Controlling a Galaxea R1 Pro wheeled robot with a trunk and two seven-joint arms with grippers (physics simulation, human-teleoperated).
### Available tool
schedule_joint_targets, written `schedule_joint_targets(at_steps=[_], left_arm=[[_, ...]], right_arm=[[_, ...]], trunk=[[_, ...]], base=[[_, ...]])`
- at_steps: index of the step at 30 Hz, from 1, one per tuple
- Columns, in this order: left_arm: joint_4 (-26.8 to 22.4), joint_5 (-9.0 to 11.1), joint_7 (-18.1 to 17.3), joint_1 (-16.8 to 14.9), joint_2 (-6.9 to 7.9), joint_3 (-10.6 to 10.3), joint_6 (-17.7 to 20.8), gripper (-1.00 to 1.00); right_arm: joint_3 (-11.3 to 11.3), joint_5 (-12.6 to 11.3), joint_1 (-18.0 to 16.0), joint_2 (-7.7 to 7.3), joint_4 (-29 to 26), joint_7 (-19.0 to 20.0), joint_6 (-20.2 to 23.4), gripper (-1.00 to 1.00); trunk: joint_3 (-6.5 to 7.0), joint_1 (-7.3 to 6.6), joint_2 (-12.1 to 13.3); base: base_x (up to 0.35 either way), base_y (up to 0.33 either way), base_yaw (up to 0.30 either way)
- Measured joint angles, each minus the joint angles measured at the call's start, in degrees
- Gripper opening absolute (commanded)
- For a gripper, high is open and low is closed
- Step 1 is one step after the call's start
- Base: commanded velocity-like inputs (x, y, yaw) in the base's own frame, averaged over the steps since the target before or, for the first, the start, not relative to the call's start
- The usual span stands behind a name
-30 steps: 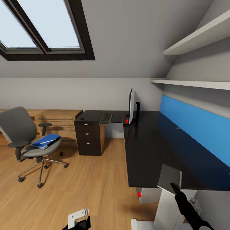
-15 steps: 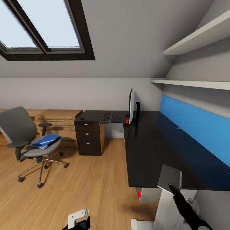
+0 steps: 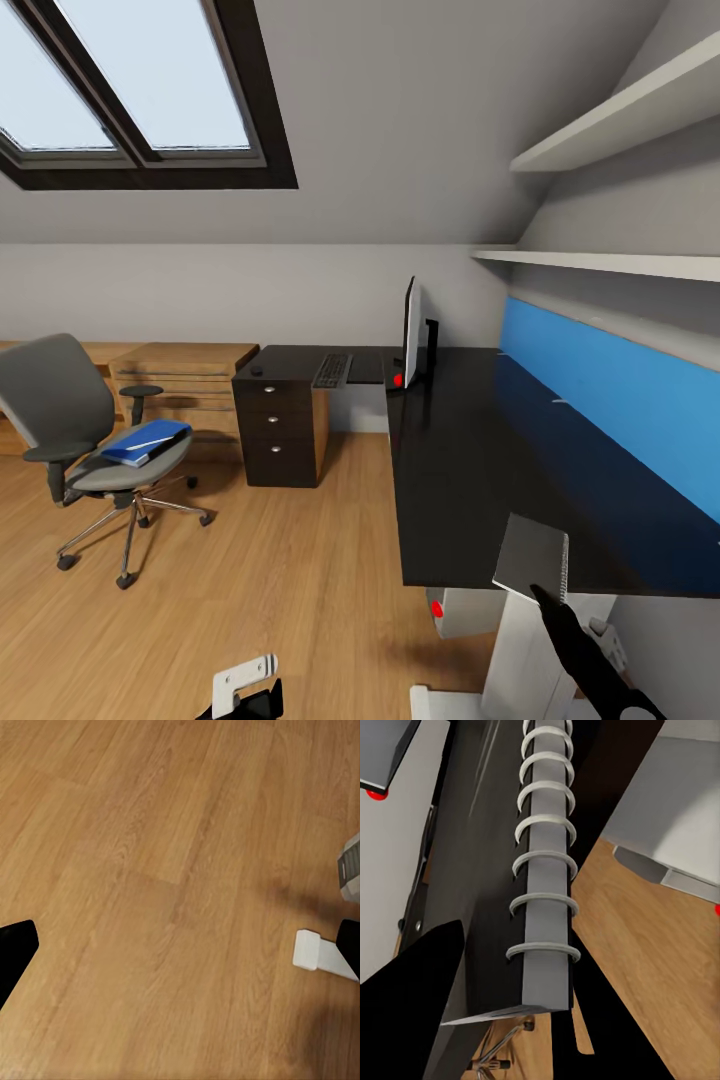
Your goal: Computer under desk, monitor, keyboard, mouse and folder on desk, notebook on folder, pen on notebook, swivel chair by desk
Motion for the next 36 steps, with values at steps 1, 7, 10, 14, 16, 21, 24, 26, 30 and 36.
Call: schedule_joint_targets(at_steps=[1,7,10,14,16,21,24,26,30,36], left_arm=[[-0.01,0.0,0.0,0.0,0.0,0.0,0.0,1.0],[-0.01,-0.08,0.0,0.0,0.0,0.0,0.0,1.0],[0.0,-0.09,0.0,0.0,0.0,0.0,0.0,1.0],[0.16,-0.01,0.0,0.0,0.0,0.03,0.0,1.0],[0.4,0.0,0.0,0.0,0.0,0.01,0.0,1.0],[0.57,0.01,0.0,0.0,0.0,0.0,0.0,1.0],[0.59,0.0,0.0,0.0,0.0,0.0,0.0,1.0],[0.59,0.0,0.0,0.0,0.0,0.0,-0.03,1.0],[0.6,0.0,0.0,0.0,0.0,0.05,-0.08,1.0],[0.6,-0.07,0.0,0.0,0.03,0.1,-0.12,1.0]], right_arm=[[-0.01,0.01,0.0,0.01,0.0,0.0,0.0,-1.0],[-0.04,0.14,0.01,0.03,-0.16,0.27,-0.06,-1.0],[0.02,0.16,0.0,0.02,-0.54,0.8,-0.1,-1.0],[0.22,0.19,0.0,0.02,-3.63,2.31,-0.12,-1.0],[1.11,0.32,0.01,0.03,-4.98,2.49,-0.13,-1.0],[2.97,0.89,0.01,-0.02,-6.67,2.47,-0.12,-1.0],[3.06,1.08,0.01,-0.03,-6.94,2.44,-0.11,-1.0],[3.1,1.13,0.01,-0.03,-7.19,2.44,-0.11,-1.0],[4.71,2.5,0.0,-0.07,-13.7,1.4,0.16,-1.0],[9.23,8.59,-0.3,0.04,-27.45,-16.64,1.39,-1.0]], trunk=[[0.0,0.0,0.0],[0.89,-1.09,1.99],[1.43,-1.75,3.2],[2.15,-2.63,4.8],[2.51,-3.07,5.6],[3.4,-4.17,7.61],[3.94,-4.83,8.81],[4.3,-5.26,9.62],[5.03,-6.15,11.22],[6.1,-7.47,13.63]], base=[[0.0,0.0,0.0],[0.0,0.0,0.0],[0.0,0.0,0.0],[0.0,0.0,0.0],[0.0,0.0,0.0],[0.0,0.0,0.0],[0.0,0.0,0.0],[0.0,0.0,0.0],[0.0,0.0,0.0],[0.0,0.0,0.0]])
